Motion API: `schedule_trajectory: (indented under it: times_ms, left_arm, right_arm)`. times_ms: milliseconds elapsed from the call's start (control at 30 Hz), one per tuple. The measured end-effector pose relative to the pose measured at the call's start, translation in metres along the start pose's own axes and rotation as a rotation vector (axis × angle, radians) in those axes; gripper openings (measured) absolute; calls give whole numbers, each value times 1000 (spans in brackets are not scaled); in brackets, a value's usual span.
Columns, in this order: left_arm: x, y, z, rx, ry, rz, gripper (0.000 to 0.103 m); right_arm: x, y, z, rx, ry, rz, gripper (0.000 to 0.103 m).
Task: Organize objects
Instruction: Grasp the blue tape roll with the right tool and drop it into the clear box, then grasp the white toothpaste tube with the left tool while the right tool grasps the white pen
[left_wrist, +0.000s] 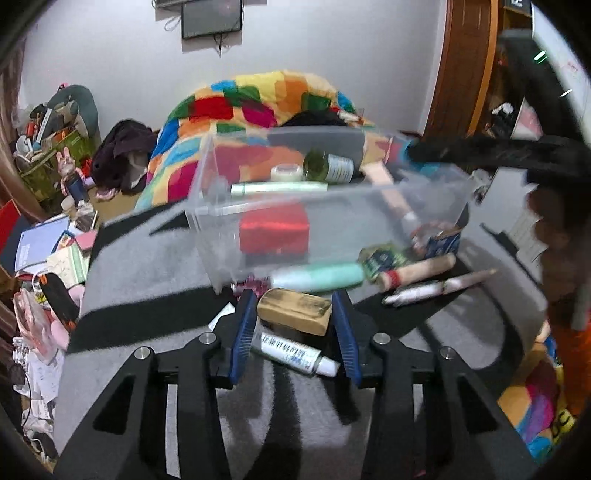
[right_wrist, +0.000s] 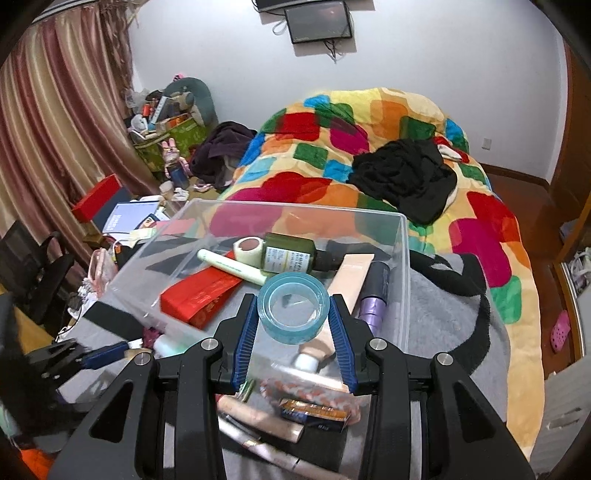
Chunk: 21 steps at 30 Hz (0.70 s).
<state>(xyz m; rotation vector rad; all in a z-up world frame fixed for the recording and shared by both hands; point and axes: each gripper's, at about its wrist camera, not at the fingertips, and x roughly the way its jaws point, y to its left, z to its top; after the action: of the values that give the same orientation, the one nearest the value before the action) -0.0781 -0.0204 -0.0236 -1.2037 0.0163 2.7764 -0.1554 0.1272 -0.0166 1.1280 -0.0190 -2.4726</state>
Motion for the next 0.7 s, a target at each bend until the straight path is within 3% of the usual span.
schedule_trajectory:
  times_ms: [300,700]
  left_arm:
    - [-19,4,36,-42,-102,-28,41]
    - [11,13,68,-91,-94,0,41]
  right_arm:
    - [22,-2,-4,2,56,-15,36]
    - [14,8,-5,-43,45,-1,37]
